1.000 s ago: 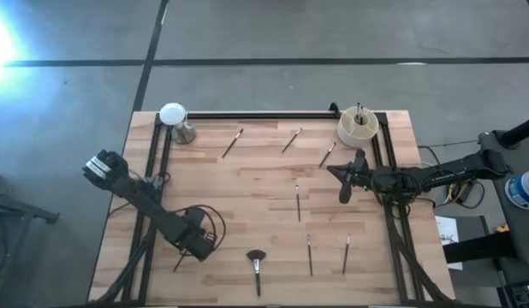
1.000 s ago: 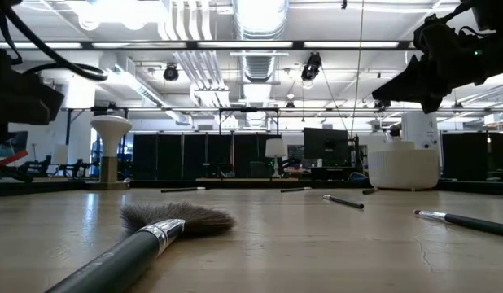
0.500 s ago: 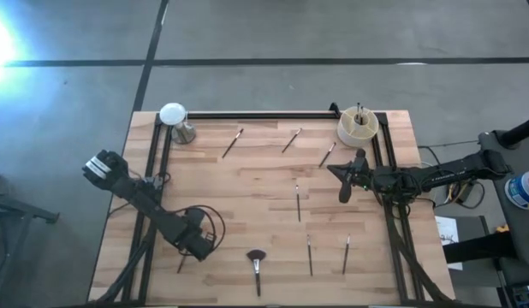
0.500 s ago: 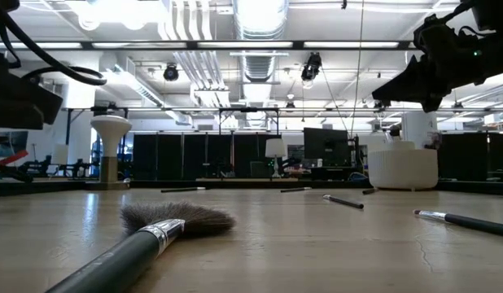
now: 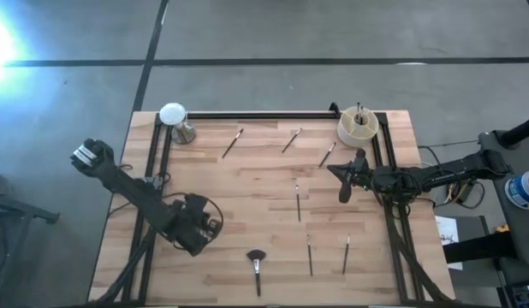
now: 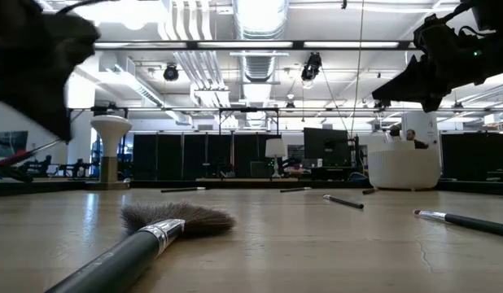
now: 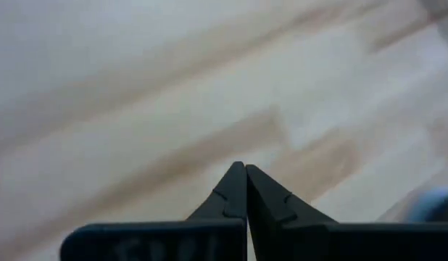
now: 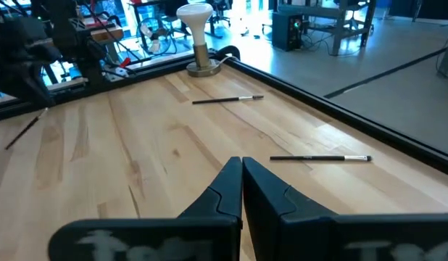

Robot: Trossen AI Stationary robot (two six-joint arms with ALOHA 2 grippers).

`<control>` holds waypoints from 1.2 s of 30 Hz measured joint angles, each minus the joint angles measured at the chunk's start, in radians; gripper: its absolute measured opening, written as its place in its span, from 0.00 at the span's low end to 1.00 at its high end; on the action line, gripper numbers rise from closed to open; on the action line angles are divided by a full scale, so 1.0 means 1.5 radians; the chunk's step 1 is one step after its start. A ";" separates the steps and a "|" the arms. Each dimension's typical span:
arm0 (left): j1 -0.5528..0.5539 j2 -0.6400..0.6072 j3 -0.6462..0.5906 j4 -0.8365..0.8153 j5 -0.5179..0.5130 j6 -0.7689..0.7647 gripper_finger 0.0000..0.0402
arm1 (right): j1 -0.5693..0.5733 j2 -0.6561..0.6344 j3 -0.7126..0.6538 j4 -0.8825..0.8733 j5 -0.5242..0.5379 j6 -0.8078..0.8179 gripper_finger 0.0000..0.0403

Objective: Pick & Place Makeup Brushes
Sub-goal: Put the black foundation brush into the white makeup holder

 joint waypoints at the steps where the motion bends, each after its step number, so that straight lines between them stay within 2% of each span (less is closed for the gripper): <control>1: 0.007 -0.006 0.000 0.011 -0.024 0.024 0.00 | 0.000 0.000 0.000 0.000 0.000 0.000 0.02; 6: 0.065 -0.037 -0.003 0.092 -0.102 0.207 0.00 | 0.000 0.000 0.000 0.000 0.000 0.001 0.02; 11: 0.140 -0.068 -0.016 0.271 -0.116 0.469 0.00 | 0.000 0.000 0.000 0.000 -0.003 0.018 0.02; 14: 0.188 -0.086 -0.051 0.441 -0.087 0.626 0.00 | 0.000 0.004 0.000 0.010 -0.008 0.024 0.02; 18: 0.259 -0.089 -0.122 0.696 0.006 0.784 0.00 | 0.000 0.033 0.000 0.056 -0.038 0.033 0.02; 22: 0.329 -0.064 -0.183 0.910 0.101 0.855 0.00 | 0.000 0.093 0.000 0.141 -0.071 0.034 0.02; 25: 0.366 -0.041 -0.210 1.009 0.148 0.882 0.00 | 0.000 0.151 0.000 0.217 -0.075 0.038 0.02; 29: 0.394 -0.017 -0.214 1.031 0.191 0.887 0.00 | 0.000 0.228 0.001 0.304 -0.078 0.044 0.02; 33: 0.397 -0.004 -0.204 1.036 0.203 0.907 0.00 | 0.000 0.296 0.031 0.338 -0.078 0.049 0.04; 36: 0.397 0.002 -0.194 1.076 0.210 0.940 0.00 | 0.000 0.352 0.073 0.343 -0.078 0.035 0.09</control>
